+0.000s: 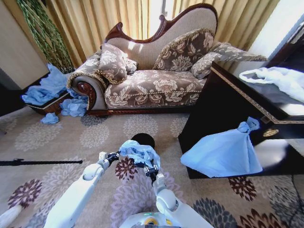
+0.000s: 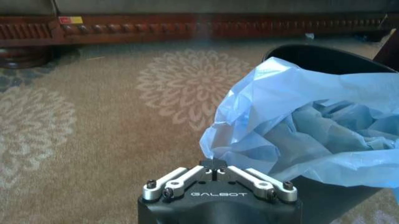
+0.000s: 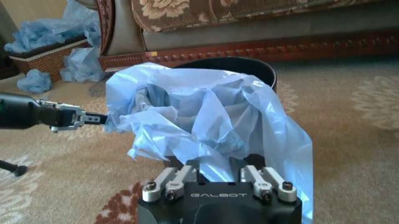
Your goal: Place a garbage bag over the trash bin.
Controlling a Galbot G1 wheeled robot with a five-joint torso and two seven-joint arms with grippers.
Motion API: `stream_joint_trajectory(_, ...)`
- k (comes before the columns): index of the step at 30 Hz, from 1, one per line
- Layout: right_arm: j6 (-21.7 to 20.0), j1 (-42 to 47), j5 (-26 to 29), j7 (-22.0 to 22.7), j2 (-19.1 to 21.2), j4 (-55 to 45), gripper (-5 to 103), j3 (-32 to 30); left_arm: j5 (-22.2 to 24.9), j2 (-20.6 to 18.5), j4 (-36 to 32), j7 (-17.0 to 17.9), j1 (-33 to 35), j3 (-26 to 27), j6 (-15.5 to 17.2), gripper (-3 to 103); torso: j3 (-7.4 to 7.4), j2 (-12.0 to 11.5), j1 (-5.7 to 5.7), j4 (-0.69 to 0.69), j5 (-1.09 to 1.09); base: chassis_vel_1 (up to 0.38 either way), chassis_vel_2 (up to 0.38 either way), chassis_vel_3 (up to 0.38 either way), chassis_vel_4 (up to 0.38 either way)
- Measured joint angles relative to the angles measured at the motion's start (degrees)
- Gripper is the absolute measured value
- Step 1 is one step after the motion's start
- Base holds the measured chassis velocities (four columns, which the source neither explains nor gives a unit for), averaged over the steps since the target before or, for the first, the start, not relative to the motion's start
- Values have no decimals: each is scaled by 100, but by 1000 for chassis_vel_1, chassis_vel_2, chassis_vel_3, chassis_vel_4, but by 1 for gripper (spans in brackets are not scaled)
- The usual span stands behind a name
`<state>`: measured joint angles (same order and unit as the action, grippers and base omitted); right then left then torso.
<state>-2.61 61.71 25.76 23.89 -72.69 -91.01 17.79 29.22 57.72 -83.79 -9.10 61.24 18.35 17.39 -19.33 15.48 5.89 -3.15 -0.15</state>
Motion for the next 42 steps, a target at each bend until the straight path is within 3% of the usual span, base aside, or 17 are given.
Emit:
stream_joint_trajectory(1,2,2,-3,0,4,0,24,5,4,0,5,0,-5,0,0,0,0,0,0,0,0,0,0,0,0)
stream_joint_trajectory(5,51,39,-80,-16,9,39,24,17,8,8,18,0,-12,0,-5,0,0,0,0,0,0,0,0,0,0)
stream_joint_trajectory(6,68,54,-105,-19,5,56,7,16,8,13,19,0,-11,-2,-6,0,0,0,0,0,0,0,0,0,0)
stream_joint_trajectory(8,98,99,-165,-42,3,76,1,14,8,25,20,0,1,-6,-14,0,0,0,0,0,0,0,0,0,0)
stream_joint_trajectory(26,293,214,-497,-179,-309,644,0,-59,-60,89,46,2,71,-12,-76,0,0,0,0,0,0,0,0,0,0)
stream_joint_trajectory(42,410,259,-641,-294,-488,1095,0,-260,-344,213,539,-3,-8,-61,-212,0,0,0,0,0,0,0,0,0,0)
